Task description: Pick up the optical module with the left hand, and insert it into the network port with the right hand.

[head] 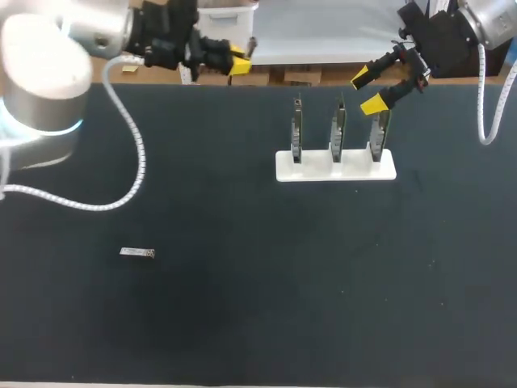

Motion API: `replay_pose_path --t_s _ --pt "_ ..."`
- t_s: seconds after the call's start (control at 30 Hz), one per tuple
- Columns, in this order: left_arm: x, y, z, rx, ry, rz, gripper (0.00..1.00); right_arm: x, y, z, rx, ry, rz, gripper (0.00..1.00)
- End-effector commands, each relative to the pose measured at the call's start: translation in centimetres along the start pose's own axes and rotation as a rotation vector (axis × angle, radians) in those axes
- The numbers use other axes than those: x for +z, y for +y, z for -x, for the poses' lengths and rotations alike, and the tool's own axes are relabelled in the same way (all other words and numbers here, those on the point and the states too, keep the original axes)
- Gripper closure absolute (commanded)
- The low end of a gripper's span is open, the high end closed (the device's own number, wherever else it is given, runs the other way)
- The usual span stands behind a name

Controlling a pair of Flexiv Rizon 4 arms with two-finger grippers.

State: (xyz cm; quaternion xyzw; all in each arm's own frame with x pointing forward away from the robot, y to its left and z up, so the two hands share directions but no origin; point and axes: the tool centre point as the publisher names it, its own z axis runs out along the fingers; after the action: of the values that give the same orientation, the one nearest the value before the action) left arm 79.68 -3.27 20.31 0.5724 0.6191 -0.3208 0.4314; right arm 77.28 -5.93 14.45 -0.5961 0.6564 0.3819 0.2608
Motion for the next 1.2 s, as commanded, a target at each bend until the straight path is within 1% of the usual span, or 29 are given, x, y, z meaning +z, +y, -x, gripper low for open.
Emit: replay_pose_path --t_s 0.03,0.1,0.13,0.33,0.5,0.63,0.77,0.97,1.2 --pt "3.4 0.9 1.2 0.016 -0.013 -0.051 1.0 0.0 0.2 0.0 -0.001 0.0 -0.005 0.0" --pt "4.5 0.5 1.7 0.053 -0.009 -0.051 1.0 0.0 0.2 0.0 -0.001 0.0 -0.005 0.0" --pt "5.1 0.3 1.9 0.058 -0.021 -0.066 1.0 0.0 0.2 0.0 -0.001 0.0 -0.005 0.0" --pt "8.0 -0.5 3.1 0.057 -0.084 -0.111 1.0 0.0 0.2 0.0 -0.001 0.0 -0.005 0.0" --pt "9.7 -0.8 4.0 0.044 -0.153 -0.126 1.0 0.0 0.2 0.0 -0.001 0.0 -0.005 0.0" --pt "10.5 -1.0 4.6 0.038 -0.204 -0.13 1.0 0.0 0.2 0.0 -0.001 0.0 -0.005 0.0" --pt "11.2 -1.2 4.8 0.025 -0.243 -0.142 1.0 0.0 0.2 0.0 -0.001 0.0 -0.005 0.0" --pt "12.4 -1.8 4.7 0.012 -0.282 -0.159 1.0 0.0 0.2 0.0 -0.001 0.0 -0.005 0.0" --pt "13.1 -2.7 4.7 0.007 -0.323 -0.18 1.0 0.0 0.2 0.0 -0.001 0.0 -0.005 0.0"
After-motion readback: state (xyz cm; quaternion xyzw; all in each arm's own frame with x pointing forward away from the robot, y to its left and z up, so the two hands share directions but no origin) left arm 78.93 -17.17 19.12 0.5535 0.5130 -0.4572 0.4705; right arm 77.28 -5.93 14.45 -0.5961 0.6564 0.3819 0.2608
